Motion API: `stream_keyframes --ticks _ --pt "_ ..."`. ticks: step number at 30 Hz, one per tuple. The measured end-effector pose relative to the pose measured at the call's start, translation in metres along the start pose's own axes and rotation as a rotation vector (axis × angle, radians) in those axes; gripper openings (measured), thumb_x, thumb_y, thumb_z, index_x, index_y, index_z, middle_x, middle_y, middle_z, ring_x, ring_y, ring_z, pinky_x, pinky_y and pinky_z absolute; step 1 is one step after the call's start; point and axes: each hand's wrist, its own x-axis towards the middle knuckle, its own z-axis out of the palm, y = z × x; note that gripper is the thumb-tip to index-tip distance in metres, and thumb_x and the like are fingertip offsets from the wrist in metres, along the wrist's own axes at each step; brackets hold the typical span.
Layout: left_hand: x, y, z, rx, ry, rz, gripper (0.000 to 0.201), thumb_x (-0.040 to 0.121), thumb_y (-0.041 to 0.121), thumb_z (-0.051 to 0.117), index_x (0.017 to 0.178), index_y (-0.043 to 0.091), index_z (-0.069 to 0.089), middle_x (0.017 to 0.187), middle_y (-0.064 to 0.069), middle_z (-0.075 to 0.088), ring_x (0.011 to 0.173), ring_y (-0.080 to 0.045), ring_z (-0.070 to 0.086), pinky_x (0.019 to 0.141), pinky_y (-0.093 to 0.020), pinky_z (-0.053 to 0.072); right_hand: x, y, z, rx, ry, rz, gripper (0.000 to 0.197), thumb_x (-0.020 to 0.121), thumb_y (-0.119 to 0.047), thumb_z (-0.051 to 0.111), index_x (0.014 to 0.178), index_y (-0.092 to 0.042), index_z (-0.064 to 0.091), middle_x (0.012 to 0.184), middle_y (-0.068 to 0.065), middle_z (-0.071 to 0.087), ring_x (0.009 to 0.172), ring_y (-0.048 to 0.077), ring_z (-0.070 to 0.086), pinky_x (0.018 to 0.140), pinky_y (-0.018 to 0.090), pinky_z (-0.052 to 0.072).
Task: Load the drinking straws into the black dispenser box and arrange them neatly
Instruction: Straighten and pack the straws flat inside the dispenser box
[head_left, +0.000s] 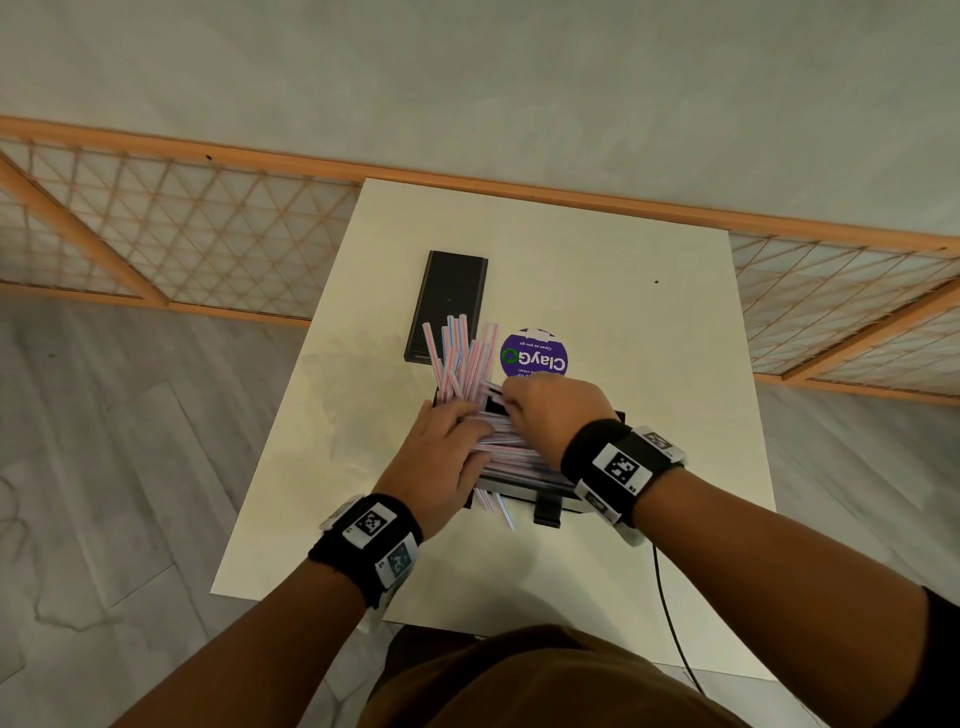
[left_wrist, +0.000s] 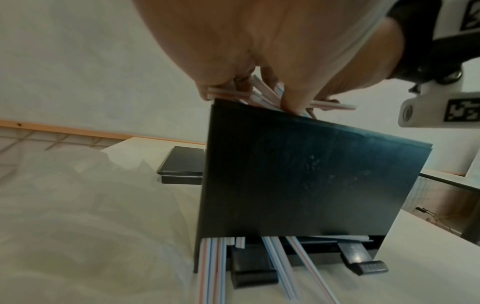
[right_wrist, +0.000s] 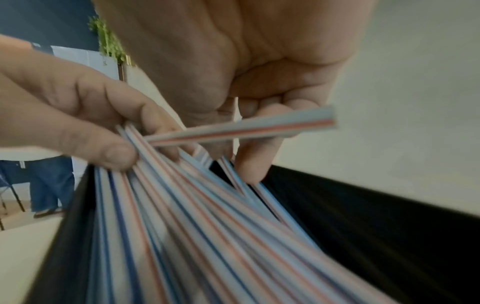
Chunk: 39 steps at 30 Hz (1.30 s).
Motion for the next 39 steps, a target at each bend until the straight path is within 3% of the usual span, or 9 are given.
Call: stream_keyframes --ticks 5,10,13,18,20,22,26,32,39 --pt "0.003 0.004 -0.002 -0.141 0.032 -0.102 0.029 0.09 0.019 0.072 0.112 0.015 0.053 0.123 0.002 0.042 0.112 -0.013 0.05 0.095 -0.017 0.045 -0.004 -0.021 -0.017 -0.059 0.135 -0.089 0.004 0.1 -0.023 0.052 0.097 -0.023 0.049 0.081 -0.001 0.058 0.063 0.022 0.057 0.052 0.029 0.043" --pt "0.001 0.004 0.001 -0.198 0.11 -0.154 0.048 0.078 0.024 0.084 0.104 0.02 0.044 0.119 0.004 0.037 0.1 -0.008 0.046 0.074 -0.003 0.041 0.001 -0.026 -0.018 -0.047 0.025 -0.113 0.012 0.102 -0.03 0.051 0.107 -0.02 0.055 0.094 0.002 0.061 0.077 0.024 0.063 0.059 0.032 0.043" --pt "-0.002 0.004 -0.001 -0.179 0.17 -0.149 0.052 0.076 0.029 0.087 0.105 0.018 0.045 0.118 0.004 0.037 0.1 -0.01 0.048 0.077 -0.007 0.045 -0.001 -0.018 -0.019 0.073 -0.003 -0.057 0.018 0.101 -0.036 0.05 0.104 -0.02 0.057 0.097 0.0 0.061 0.082 0.021 0.061 0.063 0.03 0.042" --pt "-0.004 0.005 -0.008 -0.137 0.201 -0.195 0.068 0.074 0.044 0.085 0.125 0.018 0.048 0.133 0.002 0.036 0.116 -0.014 0.05 0.092 -0.029 0.057 0.012 0.001 -0.027 0.278 0.09 0.15 0.022 0.1 -0.033 0.051 0.113 -0.017 0.059 0.1 -0.002 0.063 0.083 0.018 0.056 0.074 0.031 0.046" --pt "-0.004 0.005 -0.009 -0.107 0.163 -0.189 0.084 0.073 0.049 0.085 0.138 0.019 0.042 0.145 0.0 0.031 0.13 -0.019 0.044 0.102 -0.037 0.054 0.025 0.004 -0.028 0.364 0.073 0.189 0.021 0.101 -0.026 0.046 0.111 -0.015 0.061 0.101 0.002 0.064 0.086 0.021 0.057 0.075 0.03 0.043" --pt "-0.003 0.004 -0.008 -0.074 0.109 -0.167 0.1 0.072 0.052 0.084 0.15 0.021 0.03 0.158 -0.001 0.02 0.144 -0.023 0.031 0.111 -0.04 0.045 0.036 0.003 -0.027 0.411 0.001 0.161 0.02 0.1 -0.021 0.045 0.091 -0.015 0.062 0.089 0.001 0.063 0.083 0.024 0.058 0.072 0.029 0.041" --pt "0.001 0.004 -0.005 -0.084 0.078 -0.167 0.107 0.079 0.044 0.082 0.159 0.02 0.015 0.167 0.001 0.002 0.153 -0.023 0.02 0.111 -0.039 0.046 0.04 -0.006 -0.019 0.43 -0.111 0.096 0.022 0.098 -0.023 0.049 0.087 -0.012 0.064 0.083 0.004 0.066 0.077 0.021 0.061 0.07 0.03 0.048" --pt "0.004 0.002 -0.004 -0.139 0.066 -0.16 0.092 0.08 0.038 0.084 0.152 0.022 0.03 0.165 0.007 0.001 0.147 -0.02 0.032 0.104 -0.032 0.052 0.041 -0.016 -0.016 0.453 -0.113 0.092 0.019 0.092 -0.029 0.063 0.088 -0.012 0.067 0.084 0.003 0.067 0.076 0.017 0.062 0.065 0.025 0.049" --pt "0.002 0.0 0.0 -0.226 0.186 -0.151 0.081 0.068 0.031 0.092 0.128 0.013 0.042 0.154 -0.005 0.02 0.11 -0.016 0.062 0.086 -0.025 0.061 0.044 -0.027 -0.02 0.522 -0.223 0.064 0.023 0.087 -0.038 0.071 0.092 -0.016 0.071 0.084 0.005 0.073 0.08 0.021 0.07 0.077 0.034 0.059"
